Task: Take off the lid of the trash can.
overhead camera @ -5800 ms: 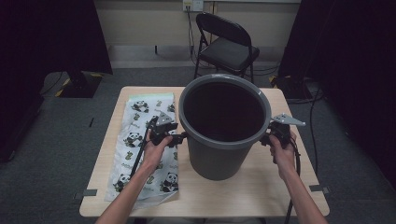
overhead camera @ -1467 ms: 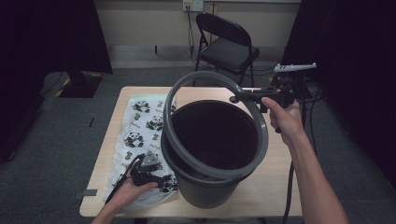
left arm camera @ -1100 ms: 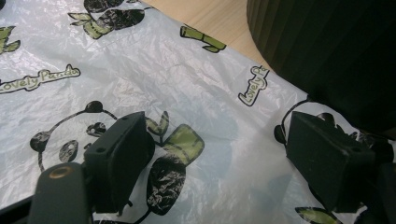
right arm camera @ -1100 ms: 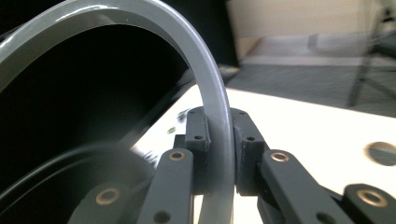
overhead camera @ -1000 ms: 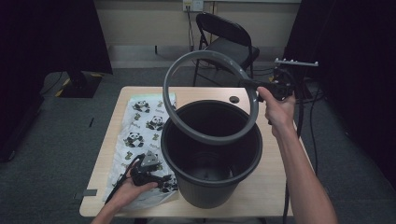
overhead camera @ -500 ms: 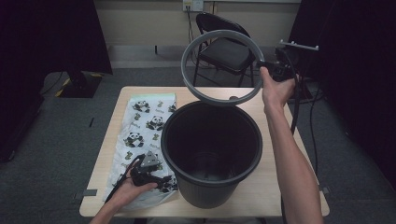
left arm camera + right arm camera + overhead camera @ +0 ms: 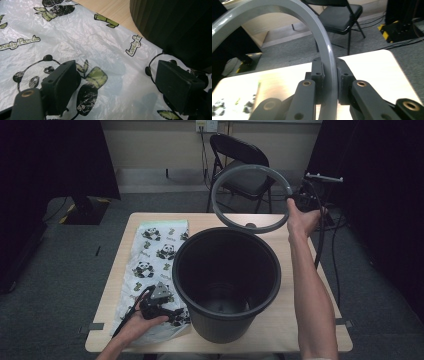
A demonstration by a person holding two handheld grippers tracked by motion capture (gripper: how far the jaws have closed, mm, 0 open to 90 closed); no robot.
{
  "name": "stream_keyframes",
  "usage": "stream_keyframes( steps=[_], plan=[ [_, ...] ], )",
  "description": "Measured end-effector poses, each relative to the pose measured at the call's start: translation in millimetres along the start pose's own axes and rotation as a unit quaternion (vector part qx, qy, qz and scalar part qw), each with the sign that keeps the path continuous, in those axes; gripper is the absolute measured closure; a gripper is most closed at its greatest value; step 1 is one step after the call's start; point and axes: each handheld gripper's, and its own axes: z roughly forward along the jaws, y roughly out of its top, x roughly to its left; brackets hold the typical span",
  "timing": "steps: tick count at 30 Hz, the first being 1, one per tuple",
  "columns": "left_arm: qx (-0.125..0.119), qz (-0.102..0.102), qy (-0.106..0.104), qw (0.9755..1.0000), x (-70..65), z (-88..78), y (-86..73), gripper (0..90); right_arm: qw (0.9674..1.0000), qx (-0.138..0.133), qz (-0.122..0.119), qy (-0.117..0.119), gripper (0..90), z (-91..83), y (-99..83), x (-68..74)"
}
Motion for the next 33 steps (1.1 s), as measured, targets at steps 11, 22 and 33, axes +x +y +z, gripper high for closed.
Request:
stream_keyframes(
  steps=[11, 22, 33],
  plan=[
    [-0.002, -0.003, 0.002, 1.0000, -0.7, 0.5, 0.0, 17.4, 0.9995, 0.027, -0.013, -0.014, 79.9, 10.8, -52.1, -49.7],
    [-0.002, -0.001, 0.003, 1.0000, -0.4, 0.2, -0.1, 17.3, 0.9979, 0.061, -0.013, -0.021, 79.9, 28.2, -94.3, -74.1],
    [-0.002, -0.002, 0.003, 1.0000, -0.6, 0.2, -0.1, 17.3, 0.9950, 0.090, -0.014, -0.041, 79.8, 46.0, -128.4, -94.3]
  ],
)
